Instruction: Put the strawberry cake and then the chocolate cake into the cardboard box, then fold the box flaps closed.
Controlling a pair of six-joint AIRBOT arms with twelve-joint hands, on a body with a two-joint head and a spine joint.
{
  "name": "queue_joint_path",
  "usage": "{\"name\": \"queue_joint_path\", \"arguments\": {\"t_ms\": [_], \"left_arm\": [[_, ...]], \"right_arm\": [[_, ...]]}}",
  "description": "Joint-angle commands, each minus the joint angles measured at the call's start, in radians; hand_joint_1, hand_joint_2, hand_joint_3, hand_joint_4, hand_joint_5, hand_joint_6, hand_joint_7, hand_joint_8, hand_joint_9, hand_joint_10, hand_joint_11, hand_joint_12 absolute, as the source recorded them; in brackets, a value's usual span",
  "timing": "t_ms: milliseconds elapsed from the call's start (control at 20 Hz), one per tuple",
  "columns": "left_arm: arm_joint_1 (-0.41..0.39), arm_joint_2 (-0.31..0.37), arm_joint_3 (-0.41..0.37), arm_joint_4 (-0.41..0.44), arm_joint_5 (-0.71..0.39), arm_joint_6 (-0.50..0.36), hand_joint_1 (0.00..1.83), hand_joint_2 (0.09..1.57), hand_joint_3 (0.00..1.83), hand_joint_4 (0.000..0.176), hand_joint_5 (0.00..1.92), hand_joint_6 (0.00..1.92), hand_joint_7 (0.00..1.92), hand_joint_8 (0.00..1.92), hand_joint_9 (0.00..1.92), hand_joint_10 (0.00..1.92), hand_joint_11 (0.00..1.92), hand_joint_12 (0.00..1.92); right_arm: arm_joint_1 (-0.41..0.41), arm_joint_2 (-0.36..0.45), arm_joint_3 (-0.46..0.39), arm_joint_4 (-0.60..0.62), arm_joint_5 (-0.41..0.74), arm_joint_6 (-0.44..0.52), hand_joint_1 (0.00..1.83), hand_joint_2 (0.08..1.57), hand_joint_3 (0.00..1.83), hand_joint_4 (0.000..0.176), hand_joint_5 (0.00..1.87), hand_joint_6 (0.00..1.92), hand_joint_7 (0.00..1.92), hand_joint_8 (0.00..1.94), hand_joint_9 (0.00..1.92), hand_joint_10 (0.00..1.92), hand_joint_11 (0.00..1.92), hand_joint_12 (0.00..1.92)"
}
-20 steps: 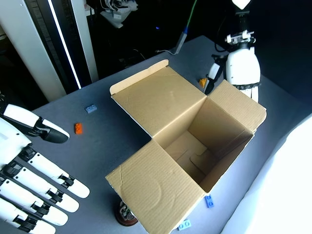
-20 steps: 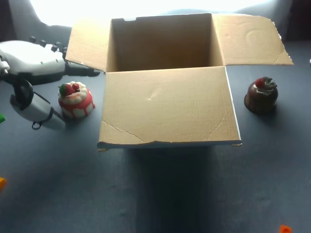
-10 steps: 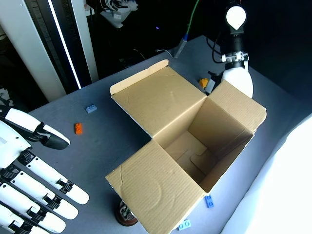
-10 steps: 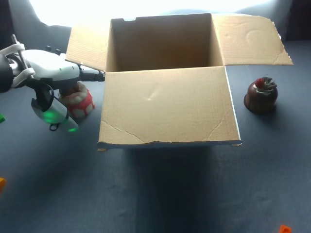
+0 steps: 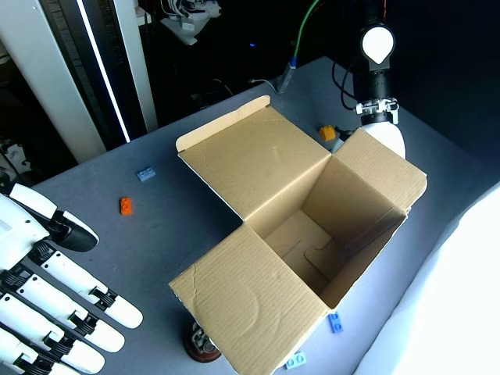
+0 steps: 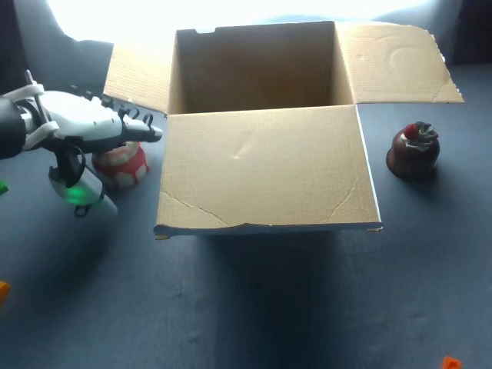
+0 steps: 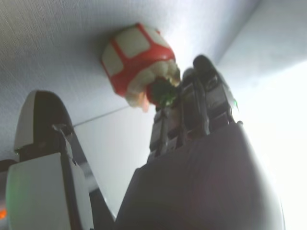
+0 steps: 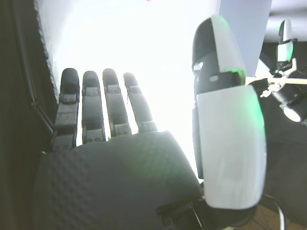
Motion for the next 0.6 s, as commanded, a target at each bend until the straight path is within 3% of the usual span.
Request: {"name": "queue_joint_path", "arguments": {"t_ms": [0,100,350,550], "left_arm": [[-0.004,0.002,0.01,-0.005,0.045,0.004,0.92,1.0,0.01,0.052,0.09,0.0,0.14,0.0,0.13,0.0,0.0,0.61],[-0.004,-0.006,0.016,-0.005,0.047,0.004,0.94,1.0,0.0,0.058,0.1,0.01,0.14,0.0,0.14,0.01,0.0,0.64],[-0.003,-0.022,0.036,-0.005,0.048,0.003,0.98,1.0,0.0,0.052,0.08,0.0,0.12,0.0,0.15,0.0,0.0,0.67],[0.004,-0.026,0.041,-0.012,0.054,0.003,0.99,1.01,0.0,0.061,0.09,0.0,0.16,0.01,0.18,0.01,0.0,0.73]], "right_arm": [[0.007,0.013,0.004,-0.015,0.108,-0.001,0.76,1.03,0.0,0.0,0.07,0.01,0.11,0.0,0.1,0.01,0.0,0.42],[0.007,0.013,0.003,-0.015,0.108,-0.001,0.79,1.03,0.0,0.0,0.07,0.0,0.1,0.0,0.09,0.01,0.0,0.38],[0.007,0.013,0.003,-0.015,0.108,-0.001,0.8,1.02,0.0,0.0,0.06,0.0,0.09,0.0,0.09,0.0,0.0,0.35],[0.007,0.013,0.003,-0.015,0.108,-0.001,0.8,1.02,0.0,0.0,0.05,0.0,0.08,0.0,0.09,0.0,0.0,0.33]]}}
